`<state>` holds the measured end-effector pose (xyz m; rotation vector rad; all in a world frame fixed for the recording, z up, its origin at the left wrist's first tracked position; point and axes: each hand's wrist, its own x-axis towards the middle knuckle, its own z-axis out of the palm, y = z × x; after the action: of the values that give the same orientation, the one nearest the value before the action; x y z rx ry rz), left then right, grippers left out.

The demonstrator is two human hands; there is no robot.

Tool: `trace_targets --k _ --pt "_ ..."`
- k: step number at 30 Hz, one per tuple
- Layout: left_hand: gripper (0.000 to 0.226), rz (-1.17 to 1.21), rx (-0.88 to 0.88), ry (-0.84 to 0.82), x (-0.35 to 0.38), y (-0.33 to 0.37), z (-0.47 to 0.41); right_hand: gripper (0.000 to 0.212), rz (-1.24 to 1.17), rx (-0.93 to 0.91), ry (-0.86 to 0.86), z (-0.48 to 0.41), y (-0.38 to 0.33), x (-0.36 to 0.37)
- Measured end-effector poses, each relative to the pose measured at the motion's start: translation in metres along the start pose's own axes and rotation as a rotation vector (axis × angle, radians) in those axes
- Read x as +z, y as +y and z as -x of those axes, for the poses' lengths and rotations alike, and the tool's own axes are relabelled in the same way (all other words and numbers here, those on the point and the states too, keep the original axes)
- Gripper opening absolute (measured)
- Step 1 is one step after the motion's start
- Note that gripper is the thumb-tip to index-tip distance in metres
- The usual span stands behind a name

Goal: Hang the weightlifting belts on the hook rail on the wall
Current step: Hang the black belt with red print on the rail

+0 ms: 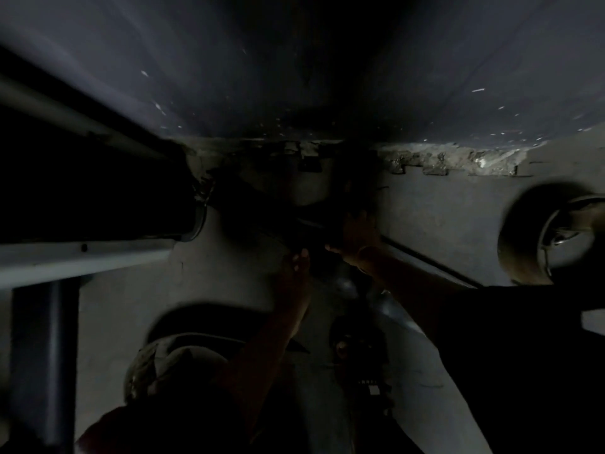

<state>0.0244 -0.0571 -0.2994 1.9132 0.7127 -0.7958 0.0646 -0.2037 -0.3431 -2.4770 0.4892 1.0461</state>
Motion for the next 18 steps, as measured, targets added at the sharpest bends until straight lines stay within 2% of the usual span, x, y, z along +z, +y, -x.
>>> trace_targets --k 4,8,9,12,13,16,18 --pt "0.043 0.075 -0.041 -0.02 -0.002 0.002 0.012 0.057 -0.066 -0.01 -0.162 0.025 -0.01 -0.003" --pt "0.1 0.05 -0.077 -0.006 -0.008 0.0 0.042 0.05 -0.172 -0.015 -0.065 0.089 -0.015 -0.017" --pt "0.101 0.015 -0.106 -0.006 -0.013 0.013 0.062 0.049 -0.216 -0.003 -0.044 0.106 -0.014 -0.023" --pt "0.075 -0.091 -0.089 0.099 -0.03 0.051 0.117 0.051 -0.376 0.023 0.028 0.162 -0.016 -0.052" --pt "0.073 -0.117 -0.085 0.115 -0.037 0.062 0.133 0.052 -0.431 0.026 0.049 0.181 -0.016 -0.064" --pt "0.079 -0.174 -0.043 0.135 -0.056 0.089 0.179 0.055 -0.611 0.059 0.131 0.242 -0.021 -0.104" --pt "0.079 -0.175 0.014 0.125 -0.073 0.108 0.211 0.049 -0.755 0.071 0.19 0.285 -0.024 -0.132"
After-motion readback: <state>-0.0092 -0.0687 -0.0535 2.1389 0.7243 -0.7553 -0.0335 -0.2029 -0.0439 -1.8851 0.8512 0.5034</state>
